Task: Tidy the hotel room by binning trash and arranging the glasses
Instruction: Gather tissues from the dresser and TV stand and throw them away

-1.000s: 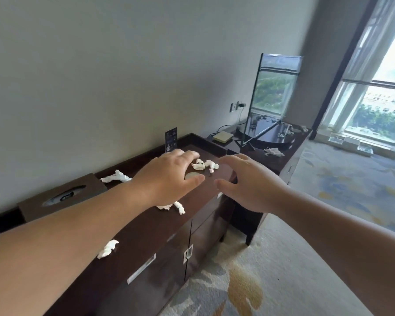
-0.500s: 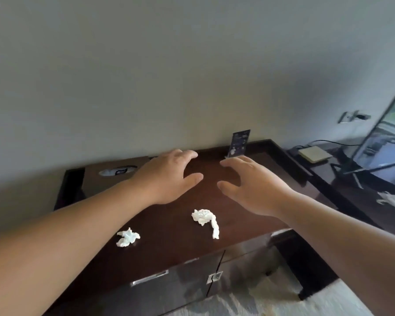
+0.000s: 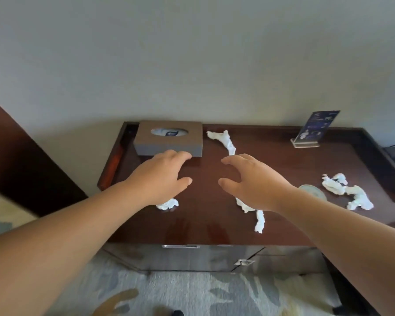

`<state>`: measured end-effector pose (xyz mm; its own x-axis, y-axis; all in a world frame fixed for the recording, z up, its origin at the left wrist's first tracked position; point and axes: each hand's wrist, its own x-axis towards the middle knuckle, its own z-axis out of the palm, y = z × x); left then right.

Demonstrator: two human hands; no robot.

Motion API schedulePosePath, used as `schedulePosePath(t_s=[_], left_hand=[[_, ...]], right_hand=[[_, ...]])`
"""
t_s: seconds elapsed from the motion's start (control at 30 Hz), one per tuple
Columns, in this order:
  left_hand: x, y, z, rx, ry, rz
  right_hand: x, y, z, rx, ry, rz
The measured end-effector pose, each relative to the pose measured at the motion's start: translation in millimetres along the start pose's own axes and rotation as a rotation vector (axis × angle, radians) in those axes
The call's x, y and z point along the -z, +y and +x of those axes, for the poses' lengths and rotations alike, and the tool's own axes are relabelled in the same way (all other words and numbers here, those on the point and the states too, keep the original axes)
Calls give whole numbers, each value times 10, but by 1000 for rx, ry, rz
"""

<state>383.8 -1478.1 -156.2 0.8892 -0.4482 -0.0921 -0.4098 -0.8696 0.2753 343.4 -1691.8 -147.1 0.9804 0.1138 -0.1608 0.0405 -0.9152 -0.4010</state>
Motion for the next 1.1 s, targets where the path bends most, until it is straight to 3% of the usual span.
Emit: schedulePosePath(t_s=[0.3,0.7,0.93,1.1], left_hand=[[-465,-453,161,47,-172,21],[-1226,-811,346,195,-321,37],[-1434,-820,416,177,-184,121],[-1408,-715,497,158,-222,96]], right_hand=[[-394,-63,305,-35,-76,8],[-868,375,646,-71,-213,0],[-1036,574,707,-91,-237,-1],[-997,624,716,-75,-211,7]])
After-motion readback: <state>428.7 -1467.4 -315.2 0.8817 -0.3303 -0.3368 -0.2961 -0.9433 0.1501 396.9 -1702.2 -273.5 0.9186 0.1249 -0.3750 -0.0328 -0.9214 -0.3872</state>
